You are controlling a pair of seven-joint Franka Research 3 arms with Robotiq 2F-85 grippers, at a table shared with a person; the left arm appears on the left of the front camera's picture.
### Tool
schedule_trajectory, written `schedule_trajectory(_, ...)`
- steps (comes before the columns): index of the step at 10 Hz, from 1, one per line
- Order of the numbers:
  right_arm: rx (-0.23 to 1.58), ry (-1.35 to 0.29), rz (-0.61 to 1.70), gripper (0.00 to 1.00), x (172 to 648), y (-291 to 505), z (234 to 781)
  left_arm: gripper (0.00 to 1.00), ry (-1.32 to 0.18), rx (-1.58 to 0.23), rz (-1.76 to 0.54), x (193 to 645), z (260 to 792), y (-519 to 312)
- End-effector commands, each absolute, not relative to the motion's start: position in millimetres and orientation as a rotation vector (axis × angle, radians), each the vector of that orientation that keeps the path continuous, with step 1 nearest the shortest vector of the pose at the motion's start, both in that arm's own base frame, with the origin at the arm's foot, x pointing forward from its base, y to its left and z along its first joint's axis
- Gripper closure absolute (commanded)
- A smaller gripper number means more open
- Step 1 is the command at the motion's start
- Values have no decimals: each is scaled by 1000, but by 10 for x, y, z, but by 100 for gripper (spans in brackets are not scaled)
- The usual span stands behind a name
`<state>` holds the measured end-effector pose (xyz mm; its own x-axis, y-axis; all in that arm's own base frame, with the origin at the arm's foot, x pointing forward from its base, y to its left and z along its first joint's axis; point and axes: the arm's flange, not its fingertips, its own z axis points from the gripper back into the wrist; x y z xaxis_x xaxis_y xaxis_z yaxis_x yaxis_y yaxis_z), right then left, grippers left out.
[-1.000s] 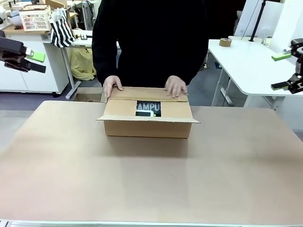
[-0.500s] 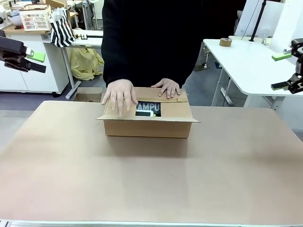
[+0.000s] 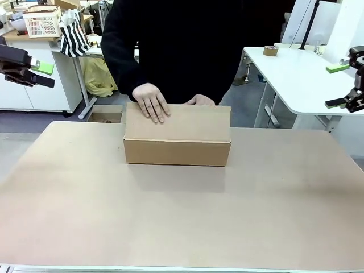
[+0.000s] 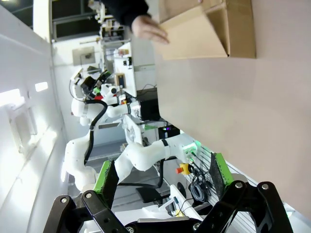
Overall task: Pack the gift set into the box.
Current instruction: Press and hold the closed box until the human finishes sealing it.
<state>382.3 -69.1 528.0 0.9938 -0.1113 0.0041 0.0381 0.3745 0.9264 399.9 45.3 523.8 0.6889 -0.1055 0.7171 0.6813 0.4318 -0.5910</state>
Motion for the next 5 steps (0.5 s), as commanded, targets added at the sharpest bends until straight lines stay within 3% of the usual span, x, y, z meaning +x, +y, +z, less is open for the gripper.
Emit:
schedule_trajectory(1,1178,-74,-61,0,3806,-716,5262,0,-678,-1030,-527,3985,5229,426)
schedule_trajectory(5,1178,-74,-61,0,3806,-716,5262,0,-678,-1030,-527,3985,5229,426)
